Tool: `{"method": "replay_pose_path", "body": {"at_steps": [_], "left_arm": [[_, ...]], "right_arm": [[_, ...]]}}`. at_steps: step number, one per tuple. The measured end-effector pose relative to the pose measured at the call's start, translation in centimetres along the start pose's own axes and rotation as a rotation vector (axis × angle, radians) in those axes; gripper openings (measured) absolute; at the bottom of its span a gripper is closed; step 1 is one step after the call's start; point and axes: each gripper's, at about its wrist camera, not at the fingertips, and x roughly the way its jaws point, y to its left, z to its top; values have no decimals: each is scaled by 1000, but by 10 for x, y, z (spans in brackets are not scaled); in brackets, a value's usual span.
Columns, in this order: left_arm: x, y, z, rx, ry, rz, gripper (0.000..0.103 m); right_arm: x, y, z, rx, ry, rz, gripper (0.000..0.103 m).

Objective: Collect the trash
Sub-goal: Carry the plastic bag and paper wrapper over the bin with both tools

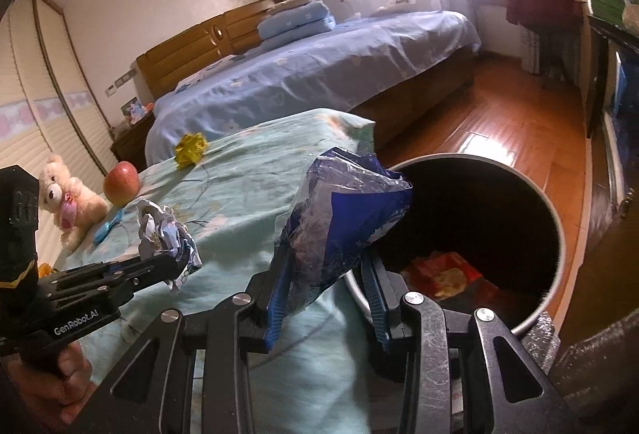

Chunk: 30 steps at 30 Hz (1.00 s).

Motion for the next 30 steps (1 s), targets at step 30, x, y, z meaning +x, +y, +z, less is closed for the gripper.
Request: {"method": "replay_pose_path", "body": {"at_steps": [30], "left_arm": [[51, -59, 26, 80, 44, -67, 17]], "right_arm": [[-7, -68, 7, 60, 24, -132, 39]]}}
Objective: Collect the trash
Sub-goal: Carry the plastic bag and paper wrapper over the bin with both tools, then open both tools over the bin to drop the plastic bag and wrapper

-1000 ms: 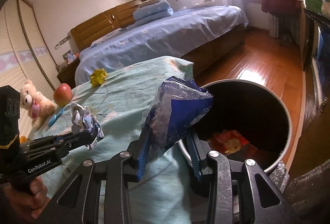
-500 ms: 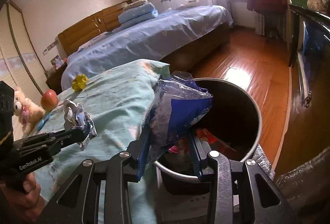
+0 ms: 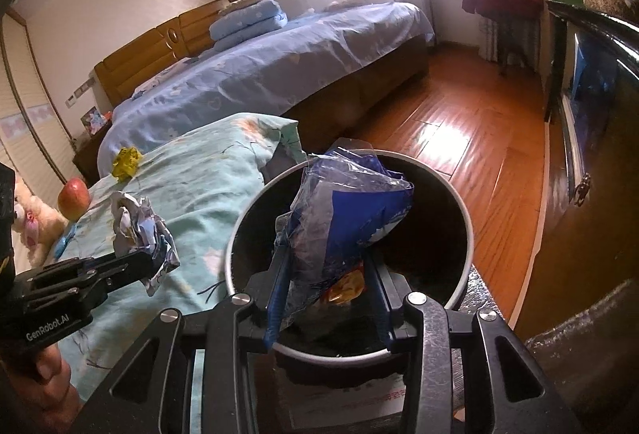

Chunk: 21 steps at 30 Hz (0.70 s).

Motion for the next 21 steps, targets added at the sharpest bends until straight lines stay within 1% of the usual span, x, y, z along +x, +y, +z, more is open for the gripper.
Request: {"method": "replay_pose_path", "body": {"at_steps": [13, 21], "left_arm": [[21, -24, 13, 36, 18, -9, 18], [30, -28, 19, 45, 32, -9, 18]], "right_arm": [[13, -12, 11, -12, 50, -15, 41], [18, -17, 16, -21, 67, -24, 42]]}}
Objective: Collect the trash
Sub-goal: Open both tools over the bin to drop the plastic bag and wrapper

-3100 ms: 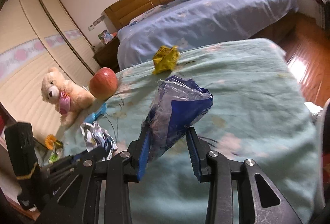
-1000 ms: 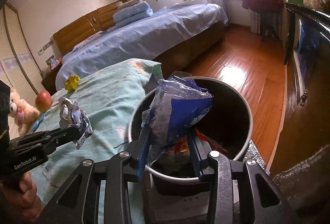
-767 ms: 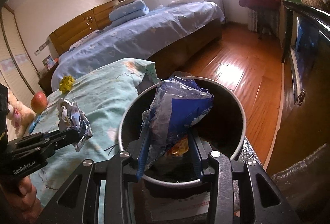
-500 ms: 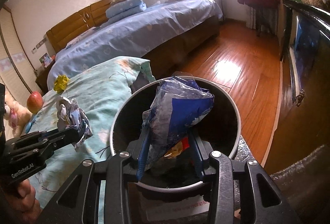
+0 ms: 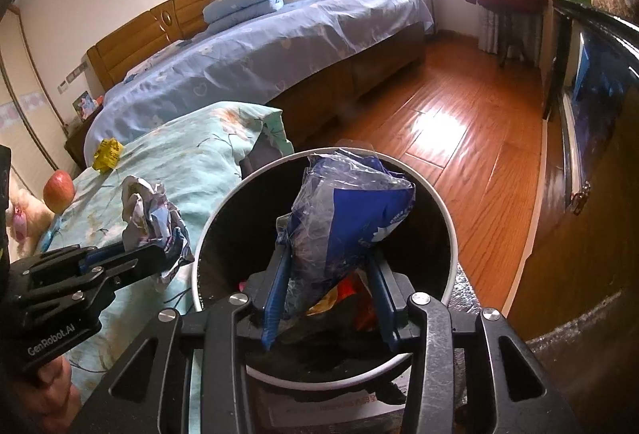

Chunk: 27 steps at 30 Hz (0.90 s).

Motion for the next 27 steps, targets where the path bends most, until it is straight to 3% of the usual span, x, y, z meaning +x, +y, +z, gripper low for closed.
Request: {"method": "replay_pose_path", "body": {"at_steps": [11, 14, 16, 23, 27], "left_arm": [[6, -8, 4, 21, 7, 2, 21], [5, -9, 4, 29, 3, -3, 34], [1, -9, 4, 32, -11, 5, 57], [-13, 0, -6, 33, -31, 29, 58], [-25, 13, -18, 7, -36, 45, 58]], "right_arm": [[3, -3, 4, 1, 15, -5, 43], [3, -5, 5, 7, 13, -12, 51], [1, -7, 5, 9, 9, -18, 59], [-7, -9, 4, 32, -13, -8, 62], [-10, -2, 2, 33, -27, 14, 74]]}}
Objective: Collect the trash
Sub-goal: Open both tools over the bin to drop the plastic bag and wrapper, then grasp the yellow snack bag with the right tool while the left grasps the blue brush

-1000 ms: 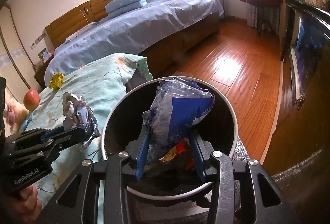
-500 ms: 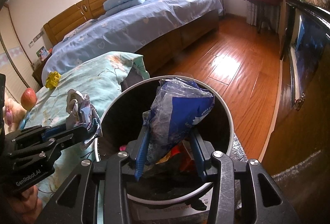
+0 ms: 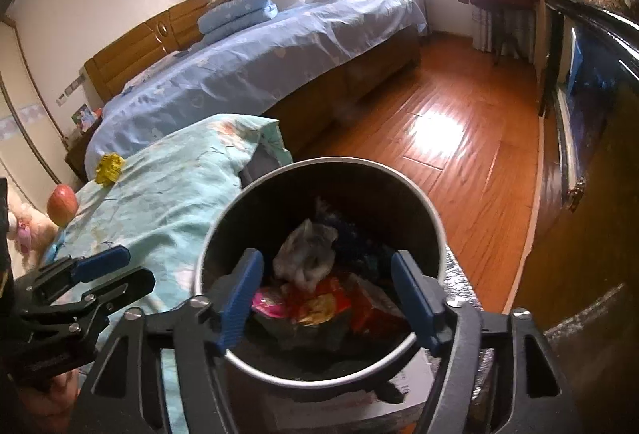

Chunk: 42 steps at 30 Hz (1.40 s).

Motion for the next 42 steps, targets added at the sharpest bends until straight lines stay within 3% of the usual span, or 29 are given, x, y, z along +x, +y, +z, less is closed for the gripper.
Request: {"method": "replay_pose_path", "body": {"at_steps": [7, 32, 42], "left_arm": [[-27, 36, -25, -78, -16, 51, 58], [-99, 157, -88, -318, -46, 240, 58], [-120, 205, -101, -365, -52, 330, 62]], "right_arm": [[-1, 30, -4, -15, -15, 71, 84], [34, 170, -13, -157, 78, 293, 90], [59, 220, -13, -191, 123, 344, 90]]}}
